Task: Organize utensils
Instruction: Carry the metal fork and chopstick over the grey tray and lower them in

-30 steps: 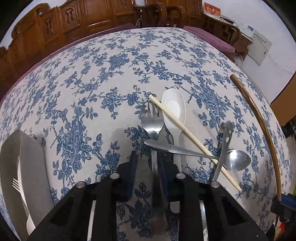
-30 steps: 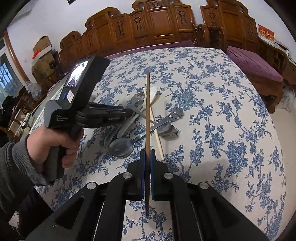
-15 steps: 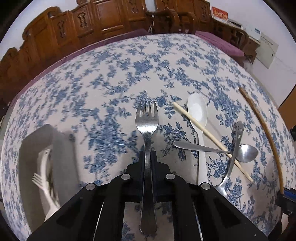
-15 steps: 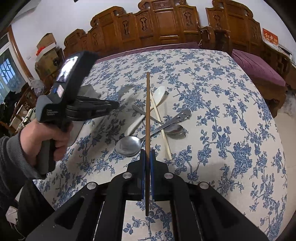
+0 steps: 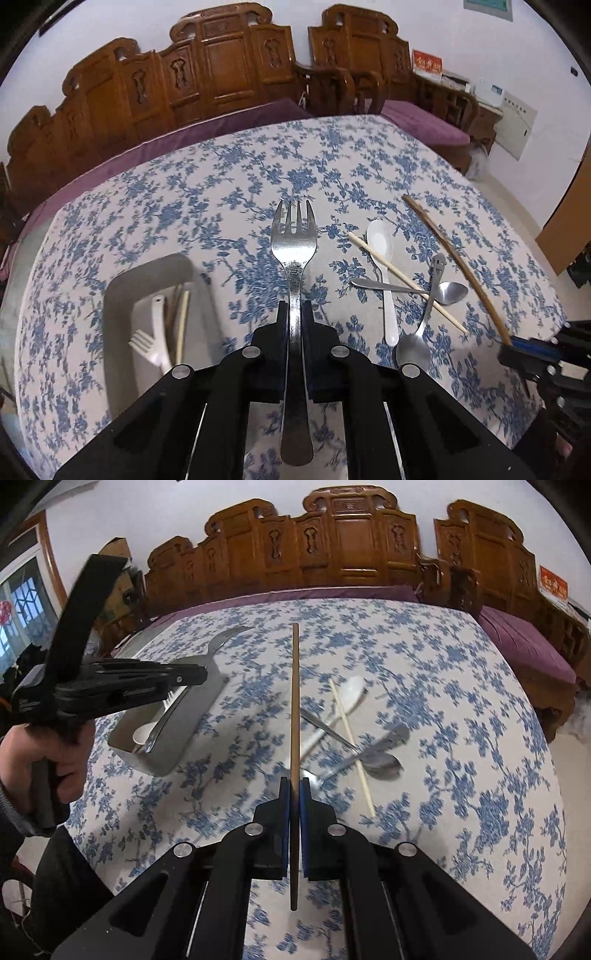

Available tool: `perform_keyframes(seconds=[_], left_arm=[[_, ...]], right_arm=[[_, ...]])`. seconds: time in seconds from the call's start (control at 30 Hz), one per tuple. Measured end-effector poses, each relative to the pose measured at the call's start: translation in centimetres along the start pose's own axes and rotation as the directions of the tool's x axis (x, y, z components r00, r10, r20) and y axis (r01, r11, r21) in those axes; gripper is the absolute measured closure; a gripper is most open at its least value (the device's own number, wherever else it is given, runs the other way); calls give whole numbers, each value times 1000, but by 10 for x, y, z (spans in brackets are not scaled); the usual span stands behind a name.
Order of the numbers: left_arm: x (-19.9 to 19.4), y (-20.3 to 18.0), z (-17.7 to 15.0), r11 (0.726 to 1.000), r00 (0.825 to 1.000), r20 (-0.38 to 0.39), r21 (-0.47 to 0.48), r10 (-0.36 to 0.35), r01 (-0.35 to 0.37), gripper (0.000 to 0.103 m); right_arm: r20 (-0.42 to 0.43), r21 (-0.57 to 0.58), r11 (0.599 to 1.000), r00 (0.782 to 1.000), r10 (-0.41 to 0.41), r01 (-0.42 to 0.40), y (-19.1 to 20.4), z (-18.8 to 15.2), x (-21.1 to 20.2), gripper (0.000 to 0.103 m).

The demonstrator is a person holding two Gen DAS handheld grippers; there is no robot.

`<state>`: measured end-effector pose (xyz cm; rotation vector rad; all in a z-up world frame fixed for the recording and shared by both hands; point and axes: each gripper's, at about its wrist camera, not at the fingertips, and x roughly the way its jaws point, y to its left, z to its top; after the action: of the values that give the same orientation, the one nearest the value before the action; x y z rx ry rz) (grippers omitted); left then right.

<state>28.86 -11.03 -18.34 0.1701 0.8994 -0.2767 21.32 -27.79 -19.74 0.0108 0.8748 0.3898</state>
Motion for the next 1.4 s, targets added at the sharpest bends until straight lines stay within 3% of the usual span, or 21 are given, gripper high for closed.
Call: perform_keyframes(seconds=[0.47,0.9,1.4], left_arm=[[-30,65,-12,998,999,30,-46,40,-39,97],[-1,124,-32,989,997,-34,-129,73,-76,97],[26,138,-43,985,997,-59,-160,49,-58,96]], right_arm=[[11,-97,995,1000,29,-28,71,33,8,97],[-26,-130,990,998,55,-58,109,42,34,97],[-53,-137,989,997,51,-58,126,51,55,97]])
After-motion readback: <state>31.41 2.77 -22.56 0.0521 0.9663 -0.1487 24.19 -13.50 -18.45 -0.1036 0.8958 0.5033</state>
